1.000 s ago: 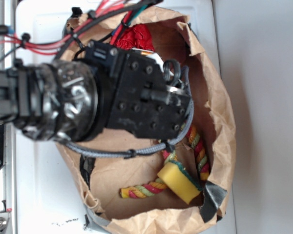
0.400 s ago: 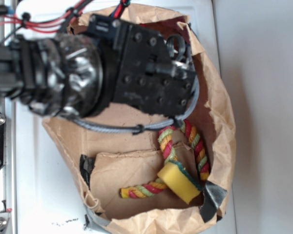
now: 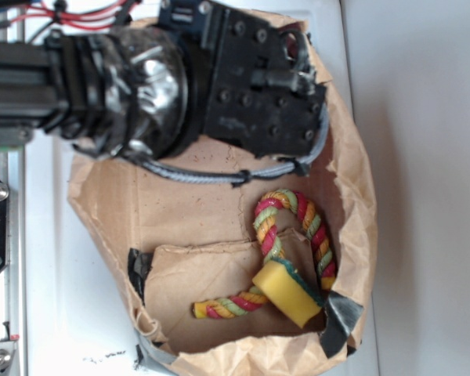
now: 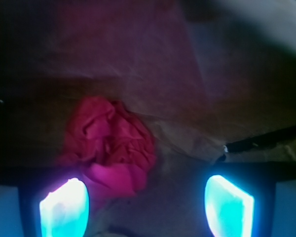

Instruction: Grab the red paper.

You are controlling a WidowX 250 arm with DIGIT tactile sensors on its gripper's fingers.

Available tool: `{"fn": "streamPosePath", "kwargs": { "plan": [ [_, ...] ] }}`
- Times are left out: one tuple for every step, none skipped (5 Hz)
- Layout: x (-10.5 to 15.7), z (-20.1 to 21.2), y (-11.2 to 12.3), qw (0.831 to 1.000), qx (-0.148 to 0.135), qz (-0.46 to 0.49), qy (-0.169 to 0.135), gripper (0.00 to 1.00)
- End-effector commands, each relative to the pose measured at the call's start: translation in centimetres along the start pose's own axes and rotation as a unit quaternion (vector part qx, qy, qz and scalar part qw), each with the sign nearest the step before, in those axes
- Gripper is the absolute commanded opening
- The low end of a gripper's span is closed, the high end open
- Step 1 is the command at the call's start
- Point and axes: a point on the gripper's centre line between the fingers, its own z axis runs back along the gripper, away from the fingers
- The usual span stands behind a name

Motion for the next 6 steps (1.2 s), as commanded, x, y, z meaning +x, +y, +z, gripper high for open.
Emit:
{"fn": "streamPosePath", "kwargs": {
  "plan": [
    [1.9, 0.4, -0.5, 0.999, -0.008, 0.043, -0.001, 1.00],
    [2.4, 0.7, -0.6, 0.999, -0.010, 0.051, 0.002, 1.00],
    [2.3, 0.3, -0.8, 0.999, -0.001, 0.052, 0.000, 1.00],
    [2.5, 0.1, -1.0, 0.998, 0.004, 0.058, 0.005, 1.00],
    [2.7, -0.1, -1.4, 0.998, 0.008, 0.061, 0.006, 1.00],
    [2.6, -0.6, -2.2, 0.998, 0.018, 0.066, 0.009, 1.00]
  ]
}}
